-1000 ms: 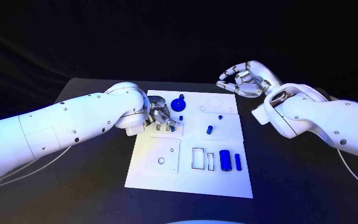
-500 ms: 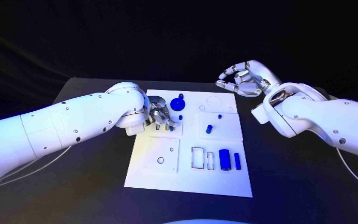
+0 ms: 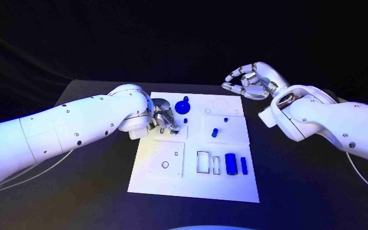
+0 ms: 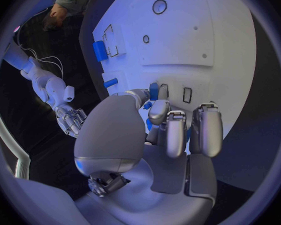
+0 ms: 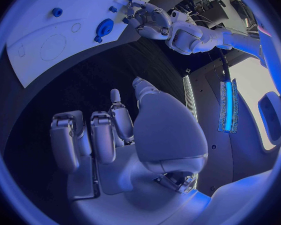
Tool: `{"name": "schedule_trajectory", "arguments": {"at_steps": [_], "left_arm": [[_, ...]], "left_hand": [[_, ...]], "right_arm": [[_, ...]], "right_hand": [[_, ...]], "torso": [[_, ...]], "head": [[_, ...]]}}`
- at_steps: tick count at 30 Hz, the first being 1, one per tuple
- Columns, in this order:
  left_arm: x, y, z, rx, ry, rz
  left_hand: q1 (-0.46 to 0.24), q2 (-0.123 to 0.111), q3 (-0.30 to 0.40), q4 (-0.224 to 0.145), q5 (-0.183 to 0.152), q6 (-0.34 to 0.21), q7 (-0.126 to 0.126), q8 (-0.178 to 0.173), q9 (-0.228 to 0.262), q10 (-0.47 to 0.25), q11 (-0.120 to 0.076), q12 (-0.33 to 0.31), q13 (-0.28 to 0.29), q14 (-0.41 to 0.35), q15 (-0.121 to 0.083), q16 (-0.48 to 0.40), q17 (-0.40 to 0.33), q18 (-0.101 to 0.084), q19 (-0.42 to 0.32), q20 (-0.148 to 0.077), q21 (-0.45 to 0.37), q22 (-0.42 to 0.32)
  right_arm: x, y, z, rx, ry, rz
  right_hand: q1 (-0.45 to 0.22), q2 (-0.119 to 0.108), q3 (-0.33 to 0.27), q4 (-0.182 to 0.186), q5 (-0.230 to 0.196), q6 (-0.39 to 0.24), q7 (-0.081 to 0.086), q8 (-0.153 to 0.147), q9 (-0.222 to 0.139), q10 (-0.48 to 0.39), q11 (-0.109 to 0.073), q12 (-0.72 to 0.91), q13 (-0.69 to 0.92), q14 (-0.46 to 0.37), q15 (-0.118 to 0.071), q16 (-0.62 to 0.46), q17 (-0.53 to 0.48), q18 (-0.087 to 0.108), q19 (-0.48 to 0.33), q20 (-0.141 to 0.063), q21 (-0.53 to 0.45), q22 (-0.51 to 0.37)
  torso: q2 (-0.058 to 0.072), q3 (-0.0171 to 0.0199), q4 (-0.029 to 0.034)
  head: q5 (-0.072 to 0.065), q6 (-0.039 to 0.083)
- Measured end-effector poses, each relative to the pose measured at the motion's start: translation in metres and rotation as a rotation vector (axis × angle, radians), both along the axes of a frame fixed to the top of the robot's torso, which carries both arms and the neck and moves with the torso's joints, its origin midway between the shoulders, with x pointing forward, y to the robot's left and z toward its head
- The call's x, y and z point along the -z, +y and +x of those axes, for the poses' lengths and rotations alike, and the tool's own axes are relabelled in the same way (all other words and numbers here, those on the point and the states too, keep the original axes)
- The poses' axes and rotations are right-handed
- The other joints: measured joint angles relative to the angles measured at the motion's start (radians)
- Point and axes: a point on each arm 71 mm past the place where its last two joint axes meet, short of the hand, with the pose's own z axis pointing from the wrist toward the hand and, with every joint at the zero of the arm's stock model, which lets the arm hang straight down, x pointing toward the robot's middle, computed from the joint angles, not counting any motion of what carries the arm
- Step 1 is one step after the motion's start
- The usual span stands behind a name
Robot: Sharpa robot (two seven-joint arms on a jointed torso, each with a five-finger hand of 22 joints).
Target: Assemble the parts on the task board
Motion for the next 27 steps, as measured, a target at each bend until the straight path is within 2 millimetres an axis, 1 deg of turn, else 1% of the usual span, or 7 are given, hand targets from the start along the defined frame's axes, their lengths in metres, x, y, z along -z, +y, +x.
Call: {"name": "schedule_trajectory", "arguments": {"at_steps": [4,13,19,20,22,25,27], "left_arm": [[-0.001,0.003,-0.002,-0.01,0.004,-0.015],[-0.005,0.012,-0.008,-0.037,-0.008,-0.048],[-0.007,0.014,-0.01,-0.046,-0.023,-0.055],[-0.007,0.014,-0.01,-0.047,-0.027,-0.054],[-0.007,0.015,-0.009,-0.048,-0.033,-0.051],[-0.006,0.015,-0.009,-0.048,-0.044,-0.044],[-0.006,0.014,-0.008,-0.047,-0.049,-0.039]], "left_hand": [[-0.021,-0.021,0.055,-0.005,-0.001,0.0,0.0,0.0,0.0,0.0,0.0,0.0,0.0,0.0,0.0,0.0,0.0,0.0,0.0,0.0,0.0,0.0],[-0.032,-0.032,0.06,-0.001,-0.001,-0.004,0.004,0.012,0.0,0.002,-0.002,0.0,0.003,0.0,0.0,0.0,0.0,0.0,0.0,0.0,0.0,0.0],[-0.035,-0.035,0.061,-0.001,-0.001,-0.004,0.004,0.012,0.0,0.008,0.0,0.0,0.008,0.0,0.0,0.0,0.0,0.0,0.0,0.0,0.0,0.0],[-0.037,-0.037,0.077,-0.01,-0.002,-0.005,0.005,0.027,0.0,0.008,0.0,0.0,0.01,0.0,0.0,0.0,0.0,0.0,0.0,0.0,0.0,0.0],[-0.041,-0.041,0.084,-0.01,-0.003,-0.005,0.005,0.029,0.0,0.01,-0.002,0.0,0.011,0.0,0.0,0.0,0.0,0.0,0.0,0.0,0.0,0.0],[-0.041,-0.041,0.084,-0.011,-0.004,-0.005,0.005,0.029,0.0,0.011,-0.003,0.002,0.013,0.0,0.0,0.0,0.0,-0.016,0.004,-0.004,0.002,0.0],[-0.043,-0.043,0.084,-0.011,-0.006,-0.005,0.005,0.029,0.0,0.011,-0.003,0.004,0.013,0.0,0.0,0.0,0.0,-0.016,0.004,-0.004,0.004,0.0]], "right_arm": [[0.0,-0.001,0.0,0.001,0.0,0.0],[0.0,-0.003,0.0,0.005,0.001,-0.002],[0.001,-0.003,0.0,0.007,0.001,-0.003],[0.001,-0.003,0.0,0.007,0.002,-0.003],[0.001,-0.003,0.0,0.006,0.001,-0.003],[0.001,-0.003,0.0,0.007,0.001,-0.003],[0.001,-0.003,0.0,0.007,0.001,-0.003]], "right_hand": [[0.0,0.0,0.0,0.0,0.0,0.0,0.0,0.0,0.0,0.0,0.0,0.0,0.0,0.0,0.0,0.0,0.0,0.0,0.0,0.0,0.0,0.0],[0.0,0.0,0.0,0.0,0.0,0.0,0.0,0.0,0.0,0.0,0.0,0.0,0.0,0.0,0.0,0.0,0.0,0.0,0.0,0.0,0.0,0.0],[0.0,0.0,0.0,0.0,0.0,0.0,0.0,0.0,0.0,0.0,0.0,0.0,0.0,0.0,0.0,0.0,0.0,0.0,0.0,0.0,0.0,0.0],[0.0,0.0,0.0,0.0,0.0,0.0,0.0,0.0,0.0,0.0,0.0,0.0,0.0,0.0,0.0,0.0,0.0,0.0,0.0,0.0,0.0,0.0],[0.0,0.0,0.0,0.0,0.0,0.0,0.0,0.0,0.0,0.0,0.0,0.0,0.0,0.0,0.0,0.0,0.0,0.0,0.0,0.0,0.0,0.0],[0.0,0.0,0.0,0.0,0.004,0.0,0.0,0.0,0.0,0.0,0.0,0.0,0.0,0.0,0.0,0.0,0.0,0.0,0.0,0.0,0.0,0.0],[0.0,0.0,0.0,0.0,0.004,0.0,0.0,0.0,0.0,0.0,0.0,0.0,0.0,0.0,0.0,0.0,0.0,0.0,0.0,0.0,0.0,0.0]], "torso": [[0.0,0.0,0.0],[0.0,0.0009,0.0029],[0.0,0.0012,0.0035],[0.0,0.0012,0.0033],[0.0,0.0009,0.0029],[0.0,0.0005,0.0026],[0.0,0.0006,0.0024]], "head": [[-0.001,0.001],[-0.002,0.0],[0.003,-0.002],[0.003,-0.002],[0.004,-0.003],[0.005,-0.004],[0.006,-0.005]]}}
